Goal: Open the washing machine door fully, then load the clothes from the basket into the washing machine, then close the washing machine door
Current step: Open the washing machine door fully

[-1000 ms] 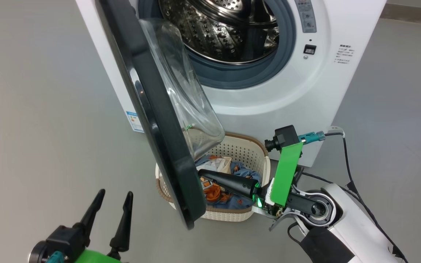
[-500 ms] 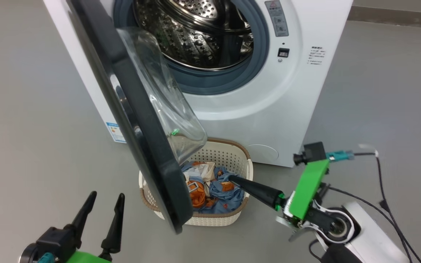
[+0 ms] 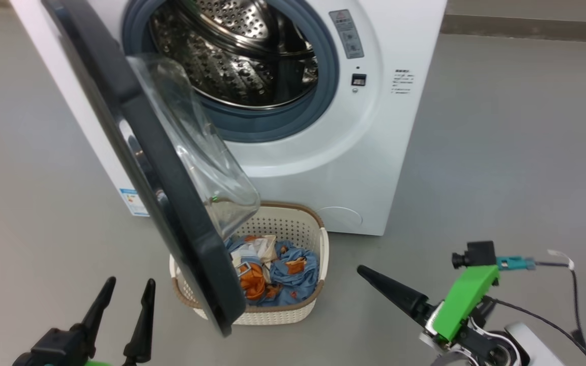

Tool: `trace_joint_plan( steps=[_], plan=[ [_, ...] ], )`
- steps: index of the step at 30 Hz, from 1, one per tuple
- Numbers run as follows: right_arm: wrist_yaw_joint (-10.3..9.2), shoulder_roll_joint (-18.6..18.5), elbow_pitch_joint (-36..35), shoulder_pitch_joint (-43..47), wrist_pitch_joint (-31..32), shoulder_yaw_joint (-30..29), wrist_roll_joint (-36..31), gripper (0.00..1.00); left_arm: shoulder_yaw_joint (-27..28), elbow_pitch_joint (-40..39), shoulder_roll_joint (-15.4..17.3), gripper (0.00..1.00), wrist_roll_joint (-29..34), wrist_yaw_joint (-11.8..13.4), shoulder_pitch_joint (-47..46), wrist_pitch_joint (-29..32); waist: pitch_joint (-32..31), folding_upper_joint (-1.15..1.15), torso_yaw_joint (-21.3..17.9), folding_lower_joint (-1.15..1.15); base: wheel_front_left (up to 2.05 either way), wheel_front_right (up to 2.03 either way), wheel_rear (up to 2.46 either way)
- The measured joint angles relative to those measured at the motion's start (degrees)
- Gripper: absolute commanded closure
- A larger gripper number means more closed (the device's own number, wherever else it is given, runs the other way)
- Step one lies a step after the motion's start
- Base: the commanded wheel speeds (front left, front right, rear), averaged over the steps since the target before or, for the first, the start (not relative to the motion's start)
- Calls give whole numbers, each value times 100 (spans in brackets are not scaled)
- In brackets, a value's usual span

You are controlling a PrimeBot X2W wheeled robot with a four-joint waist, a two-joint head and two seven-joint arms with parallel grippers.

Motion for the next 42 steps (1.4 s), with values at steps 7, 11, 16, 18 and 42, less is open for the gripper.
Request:
trace_joint_plan(
  steps=[7, 11, 16, 18, 42],
  plan=[
    [0, -261, 13, 268, -534, 27, -149, 0, 158, -74, -4, 0, 9, 0, 181, 0, -59, 0, -210, 0, 0, 0, 0],
    [0, -446, 60, 298, -999, 55, -368, 0, 227, -90, -5, 0, 9, 0, 217, 0, -58, 0, -308, 0, 0, 0, 0],
    [0, -687, 110, 389, -1695, 176, -600, 0, 364, -123, -15, 0, 9, 0, 238, 0, -47, 0, -414, 0, 0, 0, 0],
    [0, -775, 163, 434, -1981, 250, -713, 0, 386, -143, -25, 0, 10, 0, 276, 0, -45, 0, -446, 0, 0, 0, 0],
    [0, -936, 691, 634, -3683, -720, -3907, 0, 716, -240, -57, 0, 27, 0, 483, 0, -96, 0, -614, 0, 0, 0, 0]
  ],
)
